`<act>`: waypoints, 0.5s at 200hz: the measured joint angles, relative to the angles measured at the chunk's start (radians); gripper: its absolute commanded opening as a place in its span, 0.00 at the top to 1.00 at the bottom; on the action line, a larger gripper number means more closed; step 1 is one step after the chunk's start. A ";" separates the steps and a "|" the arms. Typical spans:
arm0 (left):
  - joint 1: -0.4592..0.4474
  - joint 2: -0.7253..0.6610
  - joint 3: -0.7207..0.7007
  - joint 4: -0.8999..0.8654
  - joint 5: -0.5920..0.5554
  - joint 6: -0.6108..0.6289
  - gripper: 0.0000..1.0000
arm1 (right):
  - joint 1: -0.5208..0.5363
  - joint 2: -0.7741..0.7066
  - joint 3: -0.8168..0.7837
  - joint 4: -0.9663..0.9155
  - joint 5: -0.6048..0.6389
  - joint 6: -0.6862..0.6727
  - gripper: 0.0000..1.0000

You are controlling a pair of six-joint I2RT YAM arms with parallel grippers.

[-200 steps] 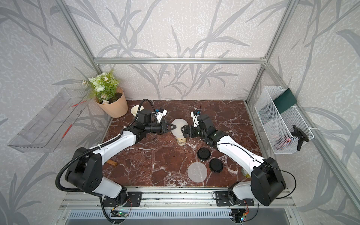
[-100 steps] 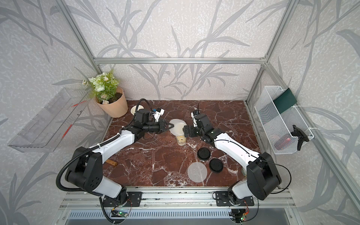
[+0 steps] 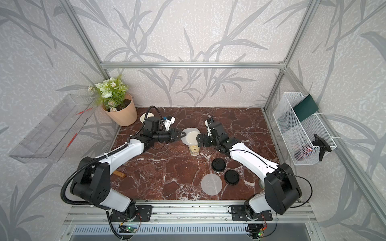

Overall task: Put the leak-proof paper on the milk tea cups
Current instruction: Place the leak-proof paper at the cup.

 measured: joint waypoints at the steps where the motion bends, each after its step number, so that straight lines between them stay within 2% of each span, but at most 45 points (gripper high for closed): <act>1: 0.000 0.000 0.000 0.000 0.000 0.000 0.71 | 0.000 0.000 0.000 0.000 0.001 0.000 0.01; 52: 0.008 0.000 -0.020 -0.013 -0.001 0.002 0.72 | 0.000 -0.002 0.000 0.000 0.014 -0.003 0.01; 82: 0.008 0.000 -0.021 -0.019 -0.004 0.004 0.85 | 0.000 -0.008 0.000 0.000 0.016 -0.005 0.01; 100: 0.008 0.000 -0.021 -0.019 -0.004 0.003 0.88 | 0.000 -0.014 0.000 0.000 0.016 -0.005 0.01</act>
